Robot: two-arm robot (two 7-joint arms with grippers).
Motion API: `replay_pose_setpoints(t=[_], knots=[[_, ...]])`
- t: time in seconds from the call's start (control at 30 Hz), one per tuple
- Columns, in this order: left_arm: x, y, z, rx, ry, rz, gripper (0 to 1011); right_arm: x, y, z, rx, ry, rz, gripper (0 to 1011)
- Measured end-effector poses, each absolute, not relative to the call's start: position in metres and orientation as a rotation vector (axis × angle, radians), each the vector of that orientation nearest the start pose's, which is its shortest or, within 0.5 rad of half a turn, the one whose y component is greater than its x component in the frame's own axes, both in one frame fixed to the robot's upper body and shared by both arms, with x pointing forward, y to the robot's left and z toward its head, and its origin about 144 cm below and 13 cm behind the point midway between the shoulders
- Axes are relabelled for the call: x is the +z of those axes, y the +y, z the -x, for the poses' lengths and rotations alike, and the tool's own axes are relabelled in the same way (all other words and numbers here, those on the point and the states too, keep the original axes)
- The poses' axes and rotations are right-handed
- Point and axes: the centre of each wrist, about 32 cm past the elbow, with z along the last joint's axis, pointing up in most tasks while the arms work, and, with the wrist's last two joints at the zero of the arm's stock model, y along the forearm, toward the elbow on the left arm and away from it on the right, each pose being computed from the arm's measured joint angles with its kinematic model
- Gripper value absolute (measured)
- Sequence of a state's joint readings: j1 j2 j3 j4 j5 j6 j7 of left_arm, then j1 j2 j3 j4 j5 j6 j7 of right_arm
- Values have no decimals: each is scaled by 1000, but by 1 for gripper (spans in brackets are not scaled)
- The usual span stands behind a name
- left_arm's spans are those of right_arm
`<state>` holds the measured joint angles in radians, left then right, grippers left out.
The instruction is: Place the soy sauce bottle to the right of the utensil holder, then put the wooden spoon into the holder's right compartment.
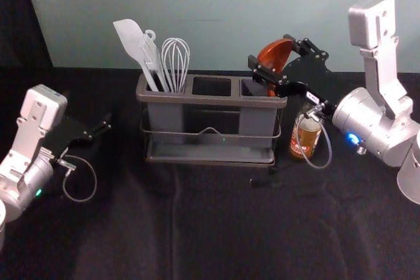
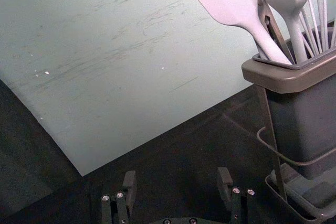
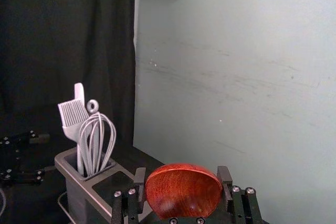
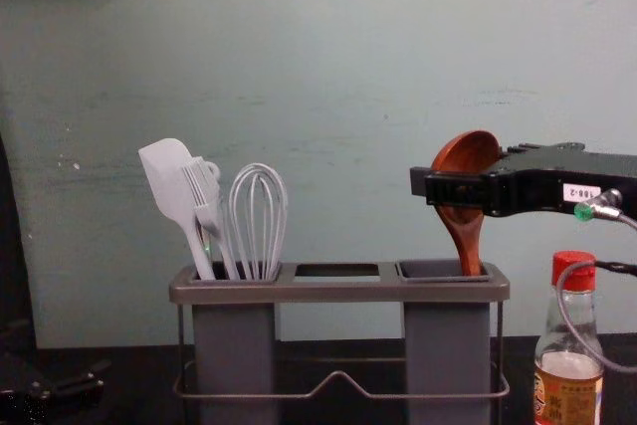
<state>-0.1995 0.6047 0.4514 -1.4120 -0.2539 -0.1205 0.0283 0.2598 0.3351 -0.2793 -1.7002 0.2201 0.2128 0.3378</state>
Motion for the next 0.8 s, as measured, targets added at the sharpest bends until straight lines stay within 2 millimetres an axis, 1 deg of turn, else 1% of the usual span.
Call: replay_pose_setpoints(t=[0.23,0.8], knots=[[1140,310,-489,1248,-285,-304,1005,1250,-225,-504,-940,-163,73,837],[1140,310,-489,1248,-285,-304,1005,1243,-221,-503,-936,-146,83,837]])
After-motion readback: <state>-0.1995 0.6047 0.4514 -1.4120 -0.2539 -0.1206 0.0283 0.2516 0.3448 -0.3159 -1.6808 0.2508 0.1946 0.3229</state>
